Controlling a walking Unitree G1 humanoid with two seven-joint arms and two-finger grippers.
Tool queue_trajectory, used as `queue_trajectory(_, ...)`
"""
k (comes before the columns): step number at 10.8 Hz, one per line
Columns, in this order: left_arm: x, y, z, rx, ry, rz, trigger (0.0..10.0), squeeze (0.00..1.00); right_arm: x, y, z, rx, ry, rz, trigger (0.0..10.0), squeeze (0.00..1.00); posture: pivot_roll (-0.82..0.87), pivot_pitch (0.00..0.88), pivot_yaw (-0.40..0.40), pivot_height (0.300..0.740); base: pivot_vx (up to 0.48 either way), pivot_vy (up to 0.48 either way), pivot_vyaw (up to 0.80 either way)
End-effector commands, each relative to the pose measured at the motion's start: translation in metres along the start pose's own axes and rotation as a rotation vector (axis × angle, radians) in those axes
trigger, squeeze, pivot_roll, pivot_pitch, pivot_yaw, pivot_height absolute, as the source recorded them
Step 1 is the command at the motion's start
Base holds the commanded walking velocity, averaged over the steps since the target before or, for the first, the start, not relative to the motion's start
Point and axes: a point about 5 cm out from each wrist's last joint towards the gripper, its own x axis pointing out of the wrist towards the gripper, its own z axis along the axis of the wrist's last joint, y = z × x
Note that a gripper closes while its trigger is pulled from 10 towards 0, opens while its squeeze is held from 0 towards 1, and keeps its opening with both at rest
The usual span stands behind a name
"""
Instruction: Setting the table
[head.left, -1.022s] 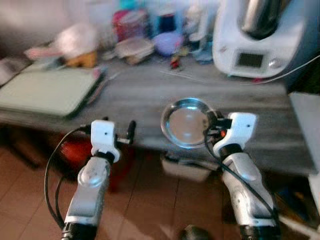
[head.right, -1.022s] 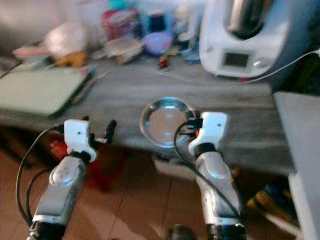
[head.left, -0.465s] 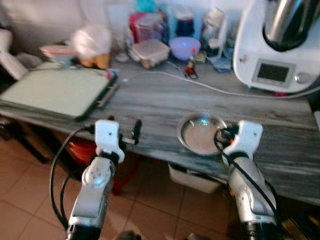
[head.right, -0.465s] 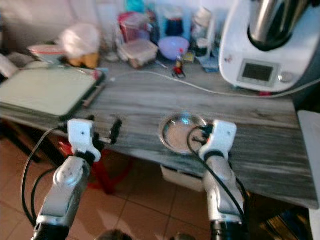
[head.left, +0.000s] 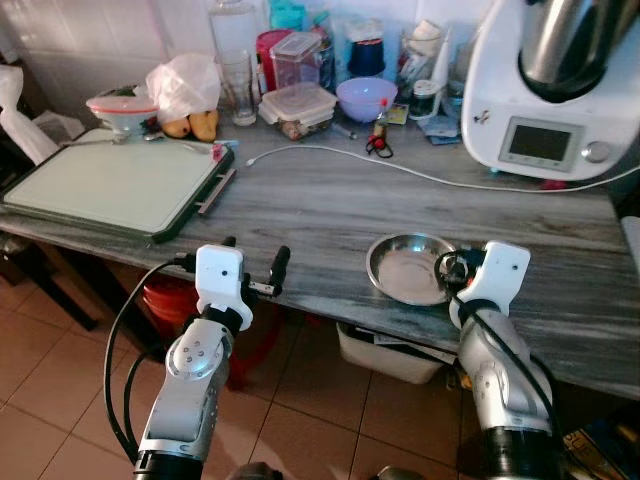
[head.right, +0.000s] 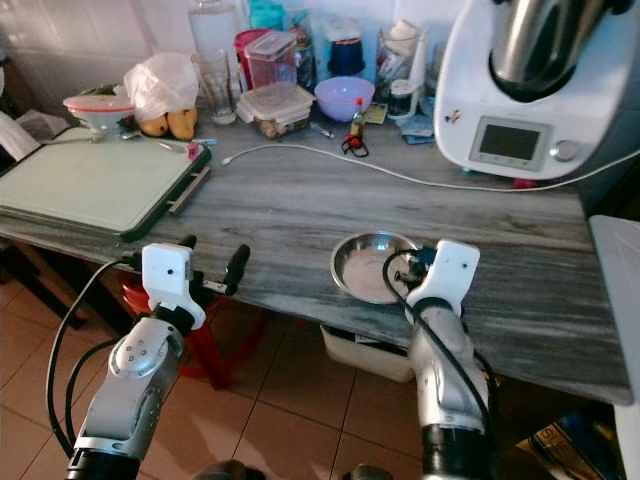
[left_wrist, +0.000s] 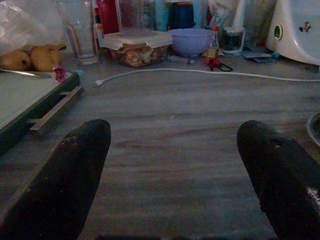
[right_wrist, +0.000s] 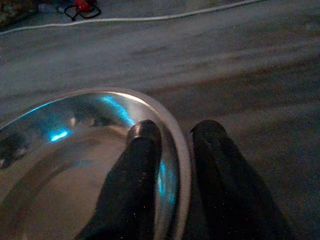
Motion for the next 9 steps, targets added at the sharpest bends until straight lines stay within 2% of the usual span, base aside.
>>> queue_trajectory(1,-0.001,0.000,0.002,0.007,0.001,-0.008,10.0,0.00,0.002,0.001,0.003,0.013,-0.006,-0.005,10.0,1.00,-0.02,0.010,0.051,0.740,0.000,0.000,0.00)
queue_trajectory(3,-0.002,0.001,0.001,0.004,0.010,0.005,10.0,0.00,0.002,0.000,0.007,0.038,-0.025,-0.010,10.0,1.00,-0.01,0.009,0.049,0.740,0.000,0.000,0.00)
queue_trajectory(5,-0.003,0.003,0.000,-0.002,0.023,0.020,10.0,0.00,-0.006,-0.003,0.008,0.031,-0.043,-0.003,10.0,1.00,-0.02,0.008,0.051,0.740,0.000,0.000,0.00)
queue_trajectory(8,-0.005,0.008,-0.001,0.001,0.039,0.070,10.0,0.00,-0.030,0.001,0.029,-0.089,-0.221,0.078,10.0,1.00,-0.03,0.006,0.059,0.740,0.000,0.000,0.00)
queue_trajectory(9,-0.004,0.008,0.000,0.015,0.032,0.065,10.0,0.00,-0.035,0.000,0.030,-0.094,-0.233,0.078,10.0,1.00,-0.03,0.001,0.057,0.740,0.000,0.000,0.00)
